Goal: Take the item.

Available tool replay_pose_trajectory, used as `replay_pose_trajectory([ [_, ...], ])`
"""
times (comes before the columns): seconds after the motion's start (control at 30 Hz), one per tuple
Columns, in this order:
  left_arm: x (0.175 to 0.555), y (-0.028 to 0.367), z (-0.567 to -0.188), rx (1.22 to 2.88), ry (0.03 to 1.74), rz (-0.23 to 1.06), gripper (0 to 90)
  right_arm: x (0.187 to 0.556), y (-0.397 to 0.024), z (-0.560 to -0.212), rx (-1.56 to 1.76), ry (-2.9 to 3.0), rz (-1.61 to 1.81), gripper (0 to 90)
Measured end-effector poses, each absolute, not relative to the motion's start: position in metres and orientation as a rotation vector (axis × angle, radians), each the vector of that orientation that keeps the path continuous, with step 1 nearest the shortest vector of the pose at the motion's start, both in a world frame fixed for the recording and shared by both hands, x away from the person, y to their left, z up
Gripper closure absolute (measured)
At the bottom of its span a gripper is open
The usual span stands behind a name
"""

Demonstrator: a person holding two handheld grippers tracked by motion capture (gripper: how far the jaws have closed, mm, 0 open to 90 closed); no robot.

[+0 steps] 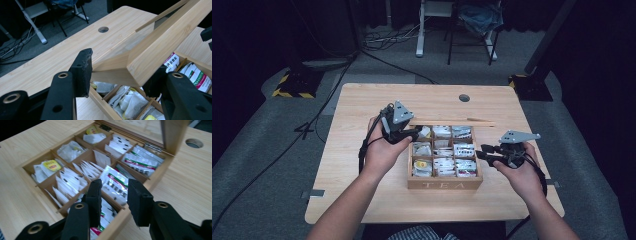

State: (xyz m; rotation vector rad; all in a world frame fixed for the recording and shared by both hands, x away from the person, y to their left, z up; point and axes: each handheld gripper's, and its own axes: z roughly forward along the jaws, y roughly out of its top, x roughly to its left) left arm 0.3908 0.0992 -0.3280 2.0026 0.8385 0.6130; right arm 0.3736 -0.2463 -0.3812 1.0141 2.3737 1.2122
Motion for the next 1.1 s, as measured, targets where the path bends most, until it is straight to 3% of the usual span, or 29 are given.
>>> replay_pose_trajectory([
  [0.8, 0.390, 0.100, -0.329, 2.001, 0.833, 0.608, 49.5, 0.376, -0.173, -0.383, 0.876, 2.610, 1.208, 74.1],
  [1.1, 0.390, 0.100, -0.330, 1.999, 0.830, 0.614, 49.5, 0.377, -0.154, -0.399, 0.839, 2.727, 1.075, 82.4],
])
